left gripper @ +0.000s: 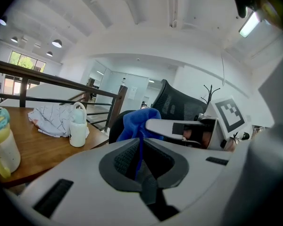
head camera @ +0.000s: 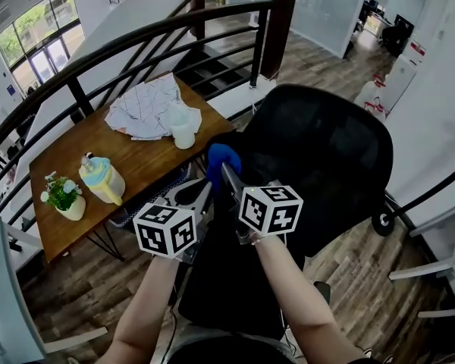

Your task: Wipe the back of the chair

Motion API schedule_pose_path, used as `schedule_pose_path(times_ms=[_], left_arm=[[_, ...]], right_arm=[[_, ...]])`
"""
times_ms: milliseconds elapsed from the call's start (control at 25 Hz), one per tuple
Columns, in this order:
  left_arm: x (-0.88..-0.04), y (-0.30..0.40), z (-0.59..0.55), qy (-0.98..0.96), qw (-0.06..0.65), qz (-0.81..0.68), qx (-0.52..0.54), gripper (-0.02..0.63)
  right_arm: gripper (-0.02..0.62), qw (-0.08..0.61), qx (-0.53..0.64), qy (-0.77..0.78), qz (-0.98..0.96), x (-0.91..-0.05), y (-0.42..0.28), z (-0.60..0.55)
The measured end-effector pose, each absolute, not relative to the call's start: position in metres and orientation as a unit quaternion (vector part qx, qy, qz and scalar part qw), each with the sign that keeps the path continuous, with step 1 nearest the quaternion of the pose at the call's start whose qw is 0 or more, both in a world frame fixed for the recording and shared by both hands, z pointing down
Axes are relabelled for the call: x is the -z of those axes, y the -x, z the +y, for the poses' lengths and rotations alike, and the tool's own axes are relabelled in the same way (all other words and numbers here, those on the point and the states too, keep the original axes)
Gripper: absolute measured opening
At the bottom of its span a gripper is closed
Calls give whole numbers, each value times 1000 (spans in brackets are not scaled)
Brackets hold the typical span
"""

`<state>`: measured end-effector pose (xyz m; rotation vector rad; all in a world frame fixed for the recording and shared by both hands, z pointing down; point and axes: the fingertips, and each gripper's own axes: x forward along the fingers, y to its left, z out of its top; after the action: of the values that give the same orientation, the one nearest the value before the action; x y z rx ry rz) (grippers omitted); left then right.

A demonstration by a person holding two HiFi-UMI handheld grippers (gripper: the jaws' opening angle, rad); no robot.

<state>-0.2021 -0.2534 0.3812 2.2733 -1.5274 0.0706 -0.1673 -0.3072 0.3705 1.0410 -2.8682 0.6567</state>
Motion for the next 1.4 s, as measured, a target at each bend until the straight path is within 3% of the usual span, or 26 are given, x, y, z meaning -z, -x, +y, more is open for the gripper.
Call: schedule_pose_path(times_ms=[440,1400], left_arm=[[-389,186,-257,-819,204,-535,-44,32],[-416,82,-267,-857,226,-458,-73,32]], right_arm=[[101,10,-243,-386,-890,-395,120,-337],[103,16,-246,-486,-838,-411,-32,-333]])
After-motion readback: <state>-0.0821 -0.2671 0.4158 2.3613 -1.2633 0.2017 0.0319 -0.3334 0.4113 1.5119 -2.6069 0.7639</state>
